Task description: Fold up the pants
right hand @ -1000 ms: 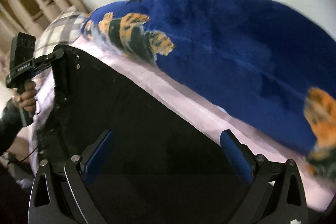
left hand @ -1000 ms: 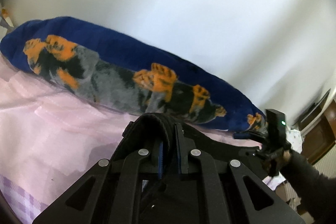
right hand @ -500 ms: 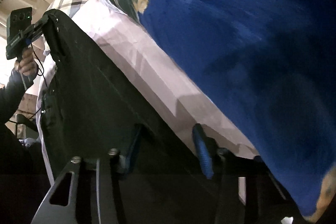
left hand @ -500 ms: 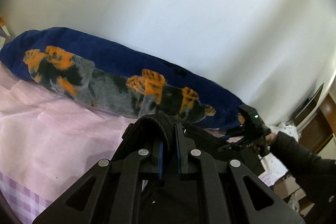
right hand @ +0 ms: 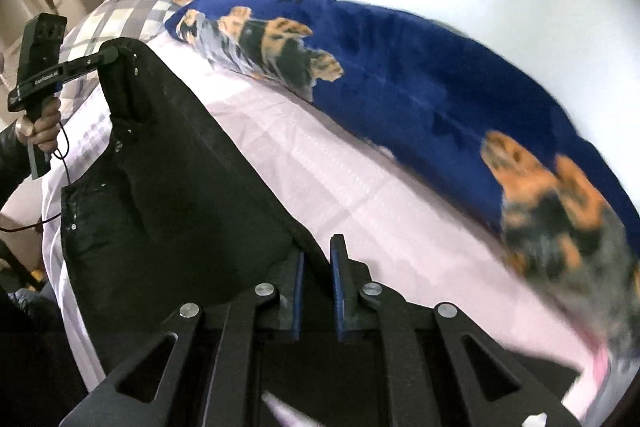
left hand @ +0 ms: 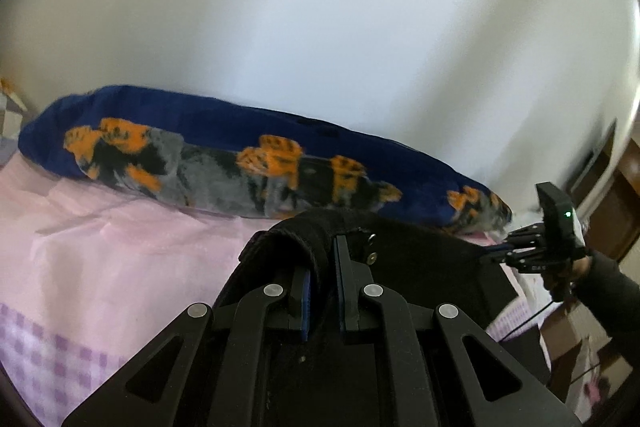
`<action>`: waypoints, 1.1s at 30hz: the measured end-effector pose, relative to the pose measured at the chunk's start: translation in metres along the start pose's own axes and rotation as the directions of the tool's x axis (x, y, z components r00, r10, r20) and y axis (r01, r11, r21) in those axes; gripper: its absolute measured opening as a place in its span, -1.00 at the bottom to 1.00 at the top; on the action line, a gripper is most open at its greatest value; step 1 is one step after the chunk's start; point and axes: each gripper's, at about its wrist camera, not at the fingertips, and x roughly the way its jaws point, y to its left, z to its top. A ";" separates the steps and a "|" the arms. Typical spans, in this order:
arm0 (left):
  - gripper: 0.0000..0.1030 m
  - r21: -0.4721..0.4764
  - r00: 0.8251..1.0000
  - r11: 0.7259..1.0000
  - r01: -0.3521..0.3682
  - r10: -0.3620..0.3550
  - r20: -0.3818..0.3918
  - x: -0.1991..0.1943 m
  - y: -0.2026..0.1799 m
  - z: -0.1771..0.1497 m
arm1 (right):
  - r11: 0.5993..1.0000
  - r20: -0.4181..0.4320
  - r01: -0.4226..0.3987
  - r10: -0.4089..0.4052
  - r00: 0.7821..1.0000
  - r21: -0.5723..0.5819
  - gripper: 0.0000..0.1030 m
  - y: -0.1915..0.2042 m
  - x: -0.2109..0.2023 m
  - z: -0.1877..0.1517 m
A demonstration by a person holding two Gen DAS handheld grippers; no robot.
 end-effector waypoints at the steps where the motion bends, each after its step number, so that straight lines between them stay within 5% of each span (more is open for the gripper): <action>1: -0.82 0.008 1.000 1.000 0.005 -0.005 -0.001 -0.007 -0.004 -0.004 | 1.000 0.011 0.019 -0.019 1.000 0.008 -0.82 0.010 -0.008 -0.008; 7: -0.82 0.039 0.999 0.999 0.022 -0.021 -0.037 -0.049 -0.020 -0.046 | 0.992 0.055 0.061 -0.068 0.996 0.112 -0.83 0.052 -0.035 -0.072; 16: -0.81 0.031 0.982 0.998 -0.057 0.061 -0.180 -0.069 -0.017 -0.130 | 0.964 0.022 0.030 -0.037 0.999 0.265 -0.83 0.091 -0.008 -0.146; 26: -0.74 0.168 0.926 0.969 -0.183 0.227 -0.302 -0.049 -0.021 -0.177 | 0.953 0.002 0.061 -0.064 0.998 0.297 -0.82 0.101 0.008 -0.163; 31: -0.52 0.141 0.910 0.963 -0.229 0.264 -0.321 -0.057 -0.023 -0.175 | 0.943 0.016 0.070 -0.080 0.997 0.325 -0.69 0.101 0.011 -0.167; 33: -0.27 0.107 0.906 0.964 -0.244 0.266 -0.330 -0.066 -0.022 -0.176 | 0.938 0.034 0.064 -0.080 0.996 0.340 -0.54 0.102 0.008 -0.168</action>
